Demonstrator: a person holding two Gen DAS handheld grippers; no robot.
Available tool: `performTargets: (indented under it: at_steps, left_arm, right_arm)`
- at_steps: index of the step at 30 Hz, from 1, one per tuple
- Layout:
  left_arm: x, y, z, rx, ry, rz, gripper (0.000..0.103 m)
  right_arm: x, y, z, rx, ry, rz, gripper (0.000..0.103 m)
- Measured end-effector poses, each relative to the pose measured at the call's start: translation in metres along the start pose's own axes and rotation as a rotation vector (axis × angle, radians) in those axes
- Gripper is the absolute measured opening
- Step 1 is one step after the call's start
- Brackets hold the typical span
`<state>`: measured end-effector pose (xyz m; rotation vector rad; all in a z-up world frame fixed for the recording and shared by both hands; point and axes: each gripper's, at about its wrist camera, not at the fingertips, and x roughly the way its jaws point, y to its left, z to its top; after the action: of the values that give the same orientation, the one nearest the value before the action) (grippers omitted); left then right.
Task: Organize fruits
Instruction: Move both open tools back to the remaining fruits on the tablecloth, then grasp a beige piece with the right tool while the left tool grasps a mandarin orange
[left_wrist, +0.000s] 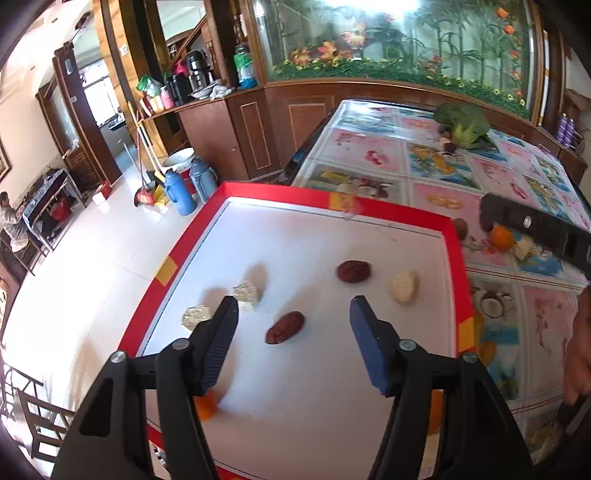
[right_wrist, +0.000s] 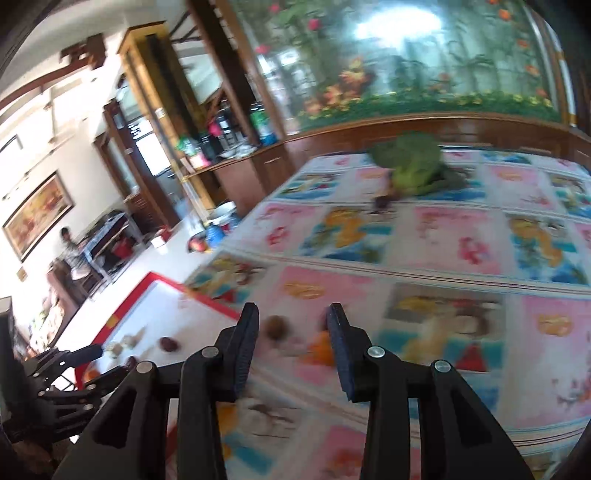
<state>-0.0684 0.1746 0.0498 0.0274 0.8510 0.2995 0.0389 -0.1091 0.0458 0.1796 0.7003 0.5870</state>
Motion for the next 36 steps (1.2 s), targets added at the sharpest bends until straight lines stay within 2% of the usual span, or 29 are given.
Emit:
performTargets:
  at_steps: [5,7,10,15,22,24,25,26,32,36]
  left_arm:
    - [-0.008,-0.037,0.002,0.061,-0.004,-0.049,0.066]
    - [-0.012,-0.05,0.003,0.083,-0.008,-0.069,0.066]
    - [-0.018,-0.07,0.004,0.113,-0.012,-0.098,0.066]
    - [-0.023,-0.1,0.003,0.163,-0.004,-0.147,0.066]
    - [-0.026,-0.122,0.003,0.204,-0.002,-0.193,0.066]
    - [-0.025,-0.125,0.004,0.206,0.002,-0.202,0.066]
    - [-0.025,-0.126,0.004,0.205,0.004,-0.205,0.066]
    - [-0.025,-0.127,0.005,0.206,0.004,-0.209,0.066]
    - [-0.016,-0.132,0.017,0.207,0.014,-0.22,0.066]
    - [-0.004,-0.141,0.028,0.202,0.028,-0.253,0.066]
  right_arm:
    - [-0.005,-0.035,-0.004,0.017,0.043,-0.079,0.038]
    - [-0.001,-0.041,-0.007,0.019,0.082,-0.064,0.038]
    - [0.005,-0.039,-0.012,-0.001,0.129,-0.044,0.038]
    - [0.015,-0.028,-0.02,-0.058,0.158,-0.042,0.038]
    - [0.036,-0.02,-0.029,-0.095,0.204,-0.046,0.038]
    - [0.04,-0.018,-0.031,-0.102,0.206,-0.058,0.035]
    - [0.041,-0.018,-0.032,-0.106,0.206,-0.068,0.026]
    - [0.043,-0.018,-0.033,-0.105,0.211,-0.077,0.025]
    - [0.033,-0.03,-0.024,-0.056,0.176,-0.097,0.025]
    - [0.023,-0.053,-0.016,0.034,0.148,-0.156,0.025]
